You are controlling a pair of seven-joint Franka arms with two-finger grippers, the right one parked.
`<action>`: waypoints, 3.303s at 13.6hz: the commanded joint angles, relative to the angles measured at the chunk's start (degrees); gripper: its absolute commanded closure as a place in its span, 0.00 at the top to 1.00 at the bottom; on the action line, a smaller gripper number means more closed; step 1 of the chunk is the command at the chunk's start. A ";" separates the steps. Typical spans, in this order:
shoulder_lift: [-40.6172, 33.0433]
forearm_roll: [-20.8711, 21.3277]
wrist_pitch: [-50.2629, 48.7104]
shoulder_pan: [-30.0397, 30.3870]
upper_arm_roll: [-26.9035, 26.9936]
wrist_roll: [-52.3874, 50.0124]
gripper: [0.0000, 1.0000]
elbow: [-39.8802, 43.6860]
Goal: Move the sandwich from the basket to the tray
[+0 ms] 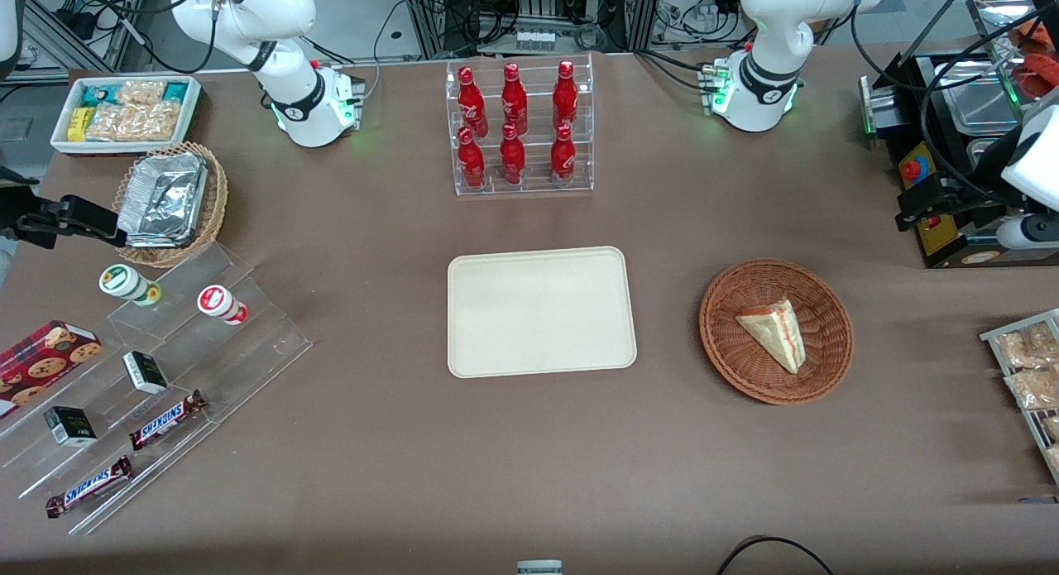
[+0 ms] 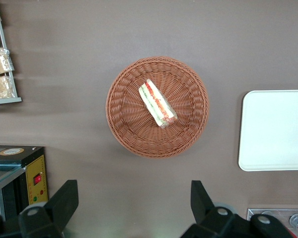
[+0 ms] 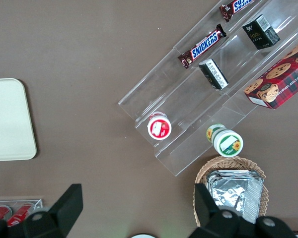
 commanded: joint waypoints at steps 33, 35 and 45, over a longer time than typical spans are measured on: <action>10.62 1.69 57.81 -3.69 -0.80 -34.94 1.00 -41.11; 12.38 1.69 60.35 -3.69 -0.80 -34.77 1.00 -41.72; 13.28 1.60 60.02 -3.69 -0.89 -34.59 0.00 -41.37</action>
